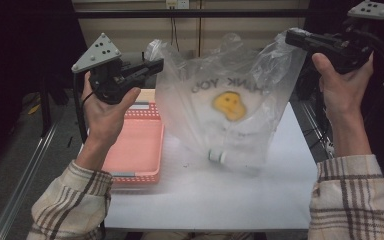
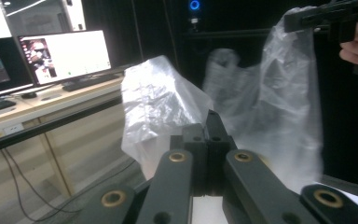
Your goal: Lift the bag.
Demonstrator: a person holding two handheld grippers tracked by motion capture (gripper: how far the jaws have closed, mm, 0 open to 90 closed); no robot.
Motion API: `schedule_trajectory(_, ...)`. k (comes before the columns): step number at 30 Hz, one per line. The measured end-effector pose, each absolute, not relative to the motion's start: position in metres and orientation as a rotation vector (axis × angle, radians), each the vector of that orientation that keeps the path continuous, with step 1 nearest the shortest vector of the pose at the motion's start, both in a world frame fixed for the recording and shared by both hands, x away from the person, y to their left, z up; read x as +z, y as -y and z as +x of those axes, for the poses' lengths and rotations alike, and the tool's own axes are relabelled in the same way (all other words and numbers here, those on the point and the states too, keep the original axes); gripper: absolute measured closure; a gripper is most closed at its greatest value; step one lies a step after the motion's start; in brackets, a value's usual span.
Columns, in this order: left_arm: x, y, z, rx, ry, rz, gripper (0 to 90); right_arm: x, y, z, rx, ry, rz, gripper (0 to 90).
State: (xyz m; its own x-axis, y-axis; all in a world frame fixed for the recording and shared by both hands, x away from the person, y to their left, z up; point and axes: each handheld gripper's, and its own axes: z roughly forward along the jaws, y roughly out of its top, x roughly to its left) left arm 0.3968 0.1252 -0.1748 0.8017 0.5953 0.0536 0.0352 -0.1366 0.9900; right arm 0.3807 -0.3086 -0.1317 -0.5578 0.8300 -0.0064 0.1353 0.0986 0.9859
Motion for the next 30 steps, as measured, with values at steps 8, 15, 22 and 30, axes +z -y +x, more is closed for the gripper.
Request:
schedule_trajectory(8, -0.178, -0.131, 0.401, 0.504, -0.521, 1.629, 90.0, -0.135, 0.310, 0.393, 1.489, -1.792, 0.971, 90.0)
schedule_trajectory(15, -0.190, -0.134, 0.402, 0.490, -0.533, 1.650, 90.0, -0.147, 0.313, 0.394, 1.500, -1.796, 0.979, 90.0)
schedule_trajectory(22, -0.221, -0.129, 0.421, 0.454, -0.602, 1.706, 90.0, -0.199, 0.316, 0.404, 1.475, -1.857, 1.074, 90.0)
schedule_trajectory(30, -0.256, -0.118, 0.443, 0.449, -0.689, 1.781, 90.0, -0.240, 0.324, 0.415, 1.391, -1.909, 1.177, 90.0)
